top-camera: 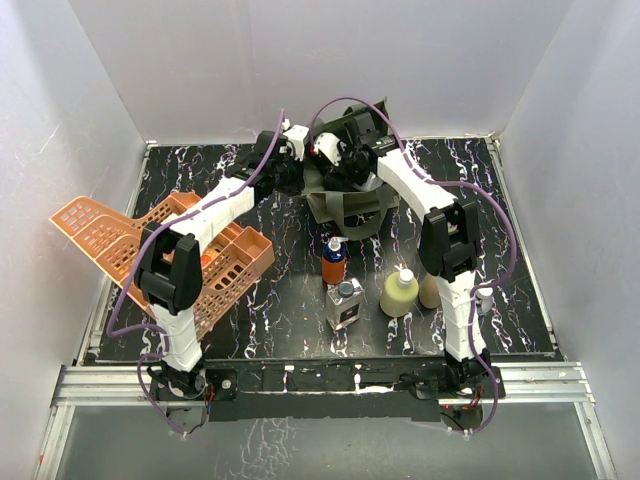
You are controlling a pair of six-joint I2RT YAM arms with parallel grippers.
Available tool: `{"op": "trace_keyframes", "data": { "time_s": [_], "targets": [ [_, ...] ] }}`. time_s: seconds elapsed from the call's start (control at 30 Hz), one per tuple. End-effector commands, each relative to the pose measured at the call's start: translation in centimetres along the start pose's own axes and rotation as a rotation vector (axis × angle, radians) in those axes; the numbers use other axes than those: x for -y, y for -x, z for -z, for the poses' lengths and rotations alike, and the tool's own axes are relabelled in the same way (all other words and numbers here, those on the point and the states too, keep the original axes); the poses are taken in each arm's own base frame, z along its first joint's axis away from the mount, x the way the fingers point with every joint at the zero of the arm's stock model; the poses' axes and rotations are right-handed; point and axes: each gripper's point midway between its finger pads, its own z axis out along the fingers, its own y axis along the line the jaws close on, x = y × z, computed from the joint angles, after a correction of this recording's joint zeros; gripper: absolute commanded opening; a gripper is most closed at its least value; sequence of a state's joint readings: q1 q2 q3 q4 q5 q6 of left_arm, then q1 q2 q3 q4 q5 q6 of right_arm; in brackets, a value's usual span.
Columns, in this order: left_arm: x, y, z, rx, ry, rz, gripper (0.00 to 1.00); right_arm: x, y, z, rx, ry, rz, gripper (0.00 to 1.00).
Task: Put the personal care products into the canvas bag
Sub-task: Pick up the care product from the canvas bag.
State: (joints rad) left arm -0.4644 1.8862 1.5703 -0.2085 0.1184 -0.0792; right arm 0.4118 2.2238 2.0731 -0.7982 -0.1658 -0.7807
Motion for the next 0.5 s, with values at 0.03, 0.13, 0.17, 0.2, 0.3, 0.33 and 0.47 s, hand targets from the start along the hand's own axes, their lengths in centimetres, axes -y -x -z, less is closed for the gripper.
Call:
{"op": "trace_keyframes", "data": {
  "time_s": [0.03, 0.13, 0.17, 0.2, 0.3, 0.33, 0.47],
  "targets": [
    [0.1, -0.5, -0.7, -0.006, 0.015, -0.001, 0.00, 6.8, 11.0, 11.4, 0.310, -0.293, 0.071, 0.08],
    [0.1, -0.5, -1.0, -0.008, 0.014, 0.000, 0.00, 7.2, 11.5, 12.6, 0.320, -0.320, 0.074, 0.08],
    [0.1, -0.4, -1.0, -0.007, 0.014, 0.001, 0.00, 7.4, 11.6, 12.9, 0.325, -0.326, 0.075, 0.08],
    [0.0, -0.5, -1.1, -0.010, 0.015, 0.002, 0.00, 7.5, 11.8, 13.3, 0.331, -0.334, 0.075, 0.08],
    [0.1, -0.5, -1.1, -0.011, 0.014, 0.006, 0.00, 7.7, 12.3, 14.3, 0.350, -0.349, 0.071, 0.08],
    [0.1, -0.5, -1.1, -0.010, 0.011, 0.007, 0.00, 7.7, 12.4, 14.7, 0.357, -0.353, 0.069, 0.08],
    [0.2, -0.5, -1.2, -0.011, 0.007, 0.009, 0.00, 7.9, 12.7, 15.5, 0.370, -0.372, 0.064, 0.08]
  ]
}}
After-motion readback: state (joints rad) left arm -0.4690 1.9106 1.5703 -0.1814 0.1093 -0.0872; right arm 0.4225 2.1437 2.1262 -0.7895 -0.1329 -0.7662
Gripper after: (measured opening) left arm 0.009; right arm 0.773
